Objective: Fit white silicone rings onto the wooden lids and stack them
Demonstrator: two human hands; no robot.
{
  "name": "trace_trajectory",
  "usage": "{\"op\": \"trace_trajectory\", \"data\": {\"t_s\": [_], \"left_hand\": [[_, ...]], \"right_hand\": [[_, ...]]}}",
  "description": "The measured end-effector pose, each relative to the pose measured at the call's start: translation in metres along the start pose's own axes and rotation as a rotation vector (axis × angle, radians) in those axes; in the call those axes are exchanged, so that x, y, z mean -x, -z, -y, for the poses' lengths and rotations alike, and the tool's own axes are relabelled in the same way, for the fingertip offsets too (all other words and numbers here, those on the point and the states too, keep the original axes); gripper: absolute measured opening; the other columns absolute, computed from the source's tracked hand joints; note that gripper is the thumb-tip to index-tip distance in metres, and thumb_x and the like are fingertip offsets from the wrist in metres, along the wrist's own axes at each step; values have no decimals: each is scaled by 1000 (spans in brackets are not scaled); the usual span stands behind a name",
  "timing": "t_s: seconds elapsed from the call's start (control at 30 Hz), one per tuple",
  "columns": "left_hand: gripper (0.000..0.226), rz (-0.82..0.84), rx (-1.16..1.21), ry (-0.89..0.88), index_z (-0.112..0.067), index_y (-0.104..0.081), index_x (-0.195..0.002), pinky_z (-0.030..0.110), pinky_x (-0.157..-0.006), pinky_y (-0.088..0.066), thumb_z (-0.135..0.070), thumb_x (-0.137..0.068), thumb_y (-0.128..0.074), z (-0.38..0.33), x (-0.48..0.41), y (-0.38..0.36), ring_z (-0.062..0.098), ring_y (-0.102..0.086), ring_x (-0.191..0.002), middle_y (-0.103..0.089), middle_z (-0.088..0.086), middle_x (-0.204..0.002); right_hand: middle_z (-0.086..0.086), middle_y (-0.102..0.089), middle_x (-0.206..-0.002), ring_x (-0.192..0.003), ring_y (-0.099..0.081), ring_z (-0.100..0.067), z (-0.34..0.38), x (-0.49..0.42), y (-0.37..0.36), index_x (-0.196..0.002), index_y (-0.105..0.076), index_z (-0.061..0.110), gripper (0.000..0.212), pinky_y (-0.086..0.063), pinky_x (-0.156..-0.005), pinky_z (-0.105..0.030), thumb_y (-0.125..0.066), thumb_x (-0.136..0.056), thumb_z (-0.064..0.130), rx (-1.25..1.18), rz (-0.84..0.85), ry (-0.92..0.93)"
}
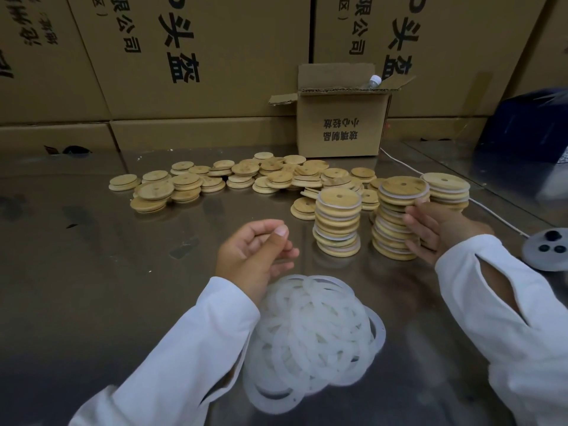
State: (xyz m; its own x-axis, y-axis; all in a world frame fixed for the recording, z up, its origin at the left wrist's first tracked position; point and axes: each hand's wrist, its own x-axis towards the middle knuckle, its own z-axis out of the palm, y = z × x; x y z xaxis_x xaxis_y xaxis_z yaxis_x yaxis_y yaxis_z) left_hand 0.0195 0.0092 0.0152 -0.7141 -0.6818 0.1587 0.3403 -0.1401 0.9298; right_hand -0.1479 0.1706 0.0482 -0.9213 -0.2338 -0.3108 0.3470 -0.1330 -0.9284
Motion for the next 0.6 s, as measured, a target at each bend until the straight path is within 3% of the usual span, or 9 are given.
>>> {"op": "trace_trajectory", "data": {"t_s": [0.1,0.13,0.23,0.3,0.37,0.43,0.5,0.6], "left_hand": [[6,9,-9,2,-12,-63,-84,21,-58,-55,-9,-84,-59,0,1,-1,10,-65,-58,-64,-3,-55],[6,9,-11,2,-12,-63,-85,21,-58,-55,-9,-84,-59,0,1,-1,10,-65,-58,-64,-3,-55],[6,3,-10,0,-12,-63,-85,22,-58,-55,-9,-85,-58,-1,1,-1,9,-65,-57,-63,-4,-55],[6,-1,-10,3,-12,-63,-85,21,-57,-55,-9,-85,-58,-2,2,-2,9,-64,-56,-63,-4,-54],[6,-2,-16,8,-12,-63,-84,21,-56,-55,-9,-85,-58,-2,2,-2,9,-64,-56,-63,-4,-54],[6,-6,-32,14,-13,-63,-84,20,-56,-55,-9,-85,-58,-1,2,-2,9,-65,-56,-63,-4,-55],[6,-6,-40,21,-13,-63,-84,20,-55,-54,-8,-85,-58,-1,2,-1,9,-64,-56,-63,-4,-55],[6,-11,-45,23,-12,-63,-84,19,-53,-53,-8,-85,-58,0,1,0,9,-63,-54,-63,-4,-54]], "right_hand": [[3,-61,-118,-104,-61,-9,-1,0,-2,-111,-58,16,22,-46,-80,-23,-52,-91,22,-12,30,33],[2,-61,-117,-104,-61,-9,0,1,-2,-113,-56,16,23,-46,-78,-21,-51,-91,22,-31,27,43],[7,-64,-90,-75,-61,-4,3,2,-1,-95,-59,21,14,-43,-60,-18,-59,-85,31,-27,-40,7],[6,-61,-77,-63,-54,-5,1,0,-3,-90,-60,21,18,-41,-55,-20,-67,-79,34,-3,-203,2],[2,-57,-69,-57,-52,-5,-6,1,-11,-78,-58,20,15,-45,-58,-19,-72,-75,26,-43,-401,233],[1,-49,-58,-46,-46,1,-18,15,-22,-65,-47,23,26,-41,-52,-10,-70,-76,15,-43,-430,626],[4,-45,-53,-42,-44,2,-33,28,-35,-62,-42,25,35,-34,-47,-6,-66,-76,4,51,-276,935],[7,-44,-49,-46,-45,-6,-59,35,-49,-62,-42,25,35,-32,-47,-10,-66,-75,5,376,71,1114]]}}
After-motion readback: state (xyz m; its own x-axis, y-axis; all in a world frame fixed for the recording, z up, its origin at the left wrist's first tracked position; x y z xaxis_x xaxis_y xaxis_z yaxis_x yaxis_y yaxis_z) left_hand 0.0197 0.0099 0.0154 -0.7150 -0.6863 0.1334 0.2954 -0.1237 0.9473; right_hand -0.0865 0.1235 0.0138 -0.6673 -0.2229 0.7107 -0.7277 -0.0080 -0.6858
